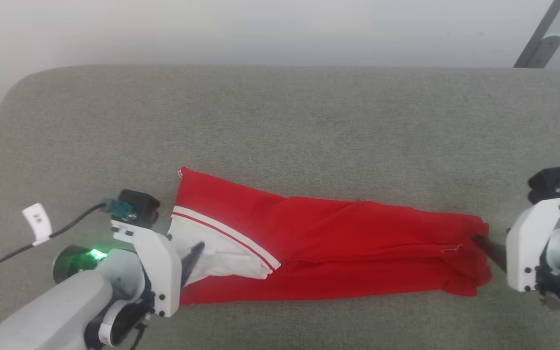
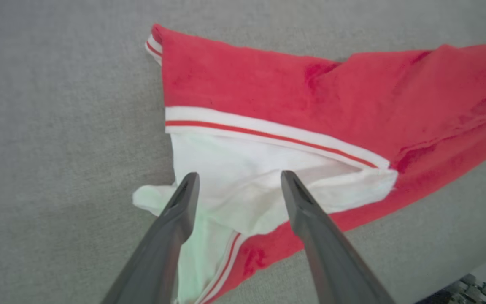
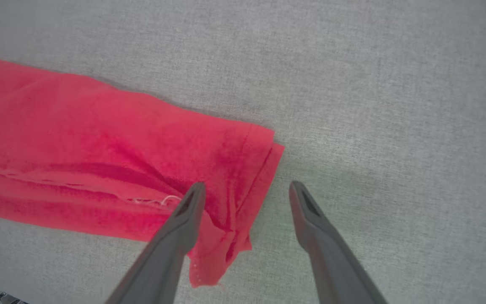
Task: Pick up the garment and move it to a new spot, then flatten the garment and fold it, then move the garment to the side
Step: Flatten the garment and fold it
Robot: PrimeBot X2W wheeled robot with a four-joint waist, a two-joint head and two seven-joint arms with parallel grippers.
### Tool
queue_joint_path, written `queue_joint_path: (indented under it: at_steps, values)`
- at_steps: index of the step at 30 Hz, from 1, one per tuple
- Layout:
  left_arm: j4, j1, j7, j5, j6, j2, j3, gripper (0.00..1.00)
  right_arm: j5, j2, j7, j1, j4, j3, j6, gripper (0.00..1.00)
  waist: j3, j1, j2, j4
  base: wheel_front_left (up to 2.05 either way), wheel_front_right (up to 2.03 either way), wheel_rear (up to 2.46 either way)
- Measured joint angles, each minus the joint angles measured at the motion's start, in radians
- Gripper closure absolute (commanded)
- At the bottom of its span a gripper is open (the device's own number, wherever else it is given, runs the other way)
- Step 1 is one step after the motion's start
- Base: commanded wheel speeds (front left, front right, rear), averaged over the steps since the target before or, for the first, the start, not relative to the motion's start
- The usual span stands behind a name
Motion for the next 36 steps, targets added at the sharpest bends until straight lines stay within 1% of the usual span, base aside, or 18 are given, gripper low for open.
queue_joint_path:
  at_steps: [3, 5, 9, 15, 18, 21, 23, 24, 25, 26, 28, 33, 35, 36]
  values:
    - [0.001, 0.014, -0.099, 0.028, 0.004, 0.006, 0.029, 0.00, -0.003, 0.000, 0.026, -0.003, 0.022, -0.028, 0.000, 0.00, -0.002, 0.0000, 0.0000, 0.008, 0.00, 0.00, 0.00]
    - [0.009, 0.026, -0.170, 0.048, 0.014, 0.010, 0.051, 0.00, -0.001, 0.006, 0.041, -0.007, 0.042, -0.040, 0.000, 0.00, -0.002, 0.0000, 0.0000, 0.015, 0.00, 0.00, 0.00]
    - [0.027, 0.061, -0.302, 0.062, 0.026, 0.014, 0.094, 0.00, 0.001, 0.013, 0.064, -0.022, 0.093, -0.064, 0.000, 0.00, 0.001, -0.0001, 0.0000, 0.028, 0.00, 0.00, 0.00]
    - [0.071, 0.115, -0.477, 0.064, 0.027, 0.007, 0.155, 0.00, 0.003, 0.027, 0.066, -0.047, 0.179, -0.073, 0.000, 0.00, 0.013, -0.0001, 0.0000, 0.051, 0.00, 0.00, 0.00]
    - [0.096, 0.144, -0.534, 0.065, 0.030, -0.002, 0.192, 0.00, 0.006, 0.030, 0.061, -0.058, 0.227, -0.064, 0.000, 0.00, 0.018, 0.0000, 0.0000, 0.061, 0.00, 0.00, 0.00]
    - [0.116, 0.177, -0.556, 0.067, 0.031, -0.020, 0.235, 0.00, 0.021, 0.035, 0.048, -0.072, 0.265, -0.056, 0.000, 0.00, 0.020, 0.0000, 0.0000, 0.072, 0.00, 0.00, 0.00]
    - [0.121, 0.203, -0.561, 0.085, 0.022, -0.031, 0.265, 0.00, 0.032, 0.034, 0.041, -0.081, 0.283, -0.040, 0.000, 0.00, 0.021, 0.0000, 0.0000, 0.079, 0.00, 0.00, 0.00]
    - [0.121, 0.215, -0.561, 0.092, 0.019, -0.042, 0.289, 0.00, 0.041, 0.032, 0.037, -0.084, 0.293, -0.039, 0.000, 0.10, 0.022, -0.0001, 0.0000, 0.082, 0.00, 0.00, 0.00]
    - [0.116, 0.226, -0.561, 0.110, 0.015, -0.053, 0.321, 0.00, 0.049, 0.028, 0.034, -0.084, 0.298, -0.029, 0.000, 0.82, 0.022, 0.0000, 0.0000, 0.086, 0.00, 0.00, 0.00]
    - [0.109, 0.238, -0.562, 0.129, 0.008, -0.065, 0.356, 0.00, 0.053, 0.020, 0.028, -0.084, 0.303, -0.023, 0.000, 1.00, 0.022, -0.0001, 0.0000, 0.090, 0.00, 0.00, 0.00]
    - [0.104, 0.271, -0.564, 0.167, -0.002, -0.087, 0.417, 0.00, 0.062, 0.010, 0.018, -0.084, 0.311, -0.012, 0.000, 1.00, 0.022, 0.0000, 0.0000, 0.096, 0.00, 0.00, 0.00]
    - [0.099, 0.357, -0.564, 0.245, -0.054, -0.153, 0.565, 0.00, 0.090, 0.000, -0.005, -0.085, 0.322, -0.020, 0.000, 1.00, 0.021, -0.0001, 0.0000, 0.103, 0.00, 0.00, 0.00]
    - [0.100, 0.382, -0.564, 0.267, -0.077, -0.178, 0.608, 0.00, 0.096, -0.005, -0.007, -0.090, 0.323, -0.028, 0.000, 1.00, 0.021, -0.0001, 0.0000, 0.103, 0.00, 0.00, 0.00]
    - [0.100, 0.382, -0.564, 0.267, -0.077, -0.178, 0.608, 0.00, 0.096, -0.005, -0.007, -0.090, 0.323, -0.028, 0.000, 1.00, 0.021, -0.0001, 0.0000, 0.103, 0.00, 0.00, 0.00]
